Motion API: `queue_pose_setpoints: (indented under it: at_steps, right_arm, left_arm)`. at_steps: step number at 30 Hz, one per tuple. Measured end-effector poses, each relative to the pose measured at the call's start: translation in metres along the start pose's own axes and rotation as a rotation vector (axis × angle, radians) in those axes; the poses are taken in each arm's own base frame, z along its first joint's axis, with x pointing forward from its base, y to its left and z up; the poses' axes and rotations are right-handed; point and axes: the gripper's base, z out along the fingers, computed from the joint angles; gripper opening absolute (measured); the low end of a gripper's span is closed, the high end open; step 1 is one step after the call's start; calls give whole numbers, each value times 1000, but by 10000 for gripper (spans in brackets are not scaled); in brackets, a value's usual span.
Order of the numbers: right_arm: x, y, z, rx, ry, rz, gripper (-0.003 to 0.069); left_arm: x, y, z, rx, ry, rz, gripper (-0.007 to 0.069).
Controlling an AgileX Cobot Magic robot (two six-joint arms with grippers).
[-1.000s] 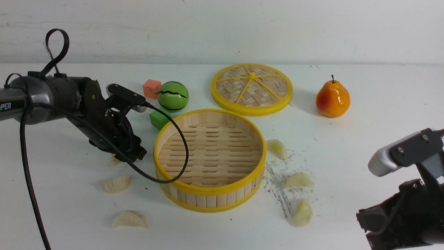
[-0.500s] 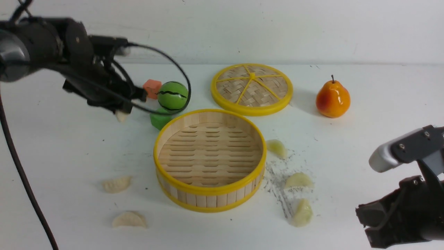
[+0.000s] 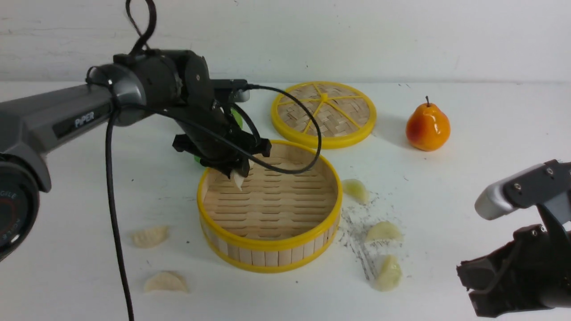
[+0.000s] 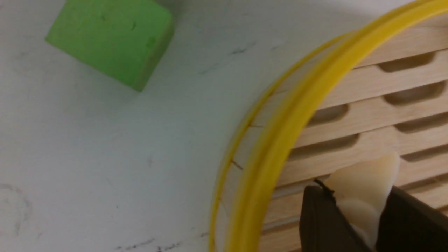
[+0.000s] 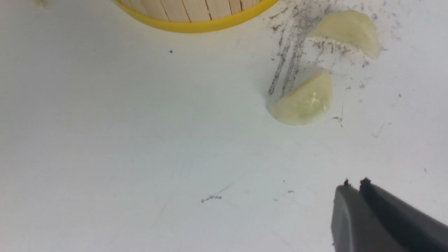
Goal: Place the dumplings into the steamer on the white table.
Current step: 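Place the dumpling into the bamboo steamer basket with the left gripper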
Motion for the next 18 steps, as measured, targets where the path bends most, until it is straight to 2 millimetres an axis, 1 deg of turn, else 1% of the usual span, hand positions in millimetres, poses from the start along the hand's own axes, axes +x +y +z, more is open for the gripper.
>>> queue_pose_setpoints:
  at_steps: [2,4,5,6,8,9,11,12,13,14,16,17,18]
  right_arm:
    - [0,0,0,0,0,0,31]
    - [0,0,0,0,0,0,31]
    - [0,0,0,0,0,0,31]
    - [0,0,0,0,0,0,32]
    - [0,0,0,0,0,0,34]
    - [0,0,0,0,0,0,34]
    - [0,0,0,0,0,0,38]
    - [0,0,0,0,1,0,38]
    - [0,0,0,0,1,0,40]
    - [0,0,0,-1,2,0,40]
    - [1,0,0,-4,11,0,40]
    - [1,1,0,-6,14,1,40]
    - [2,1,0,-10,21,3,40]
  left_arm:
    - [1,1,6,-9,6,3,200]
    - [1,0,6,-8,2,6,251]
    - [1,-1,5,-6,-2,8,288]
    - [0,-1,5,-6,-4,8,295]
    - [-4,-4,0,-6,0,16,375]
    - [-5,-4,-3,-9,5,20,391]
    - [-10,-5,-23,-26,45,40,428]
    - [-10,-6,-33,-38,74,50,431]
    - [-11,-6,-47,-48,92,66,430]
    - [-12,-6,-53,-52,95,73,428]
    - [-9,-7,-95,-75,115,128,398]
    - [-8,-7,-103,-76,115,137,390]
    - [-6,-5,-118,-75,99,145,368]
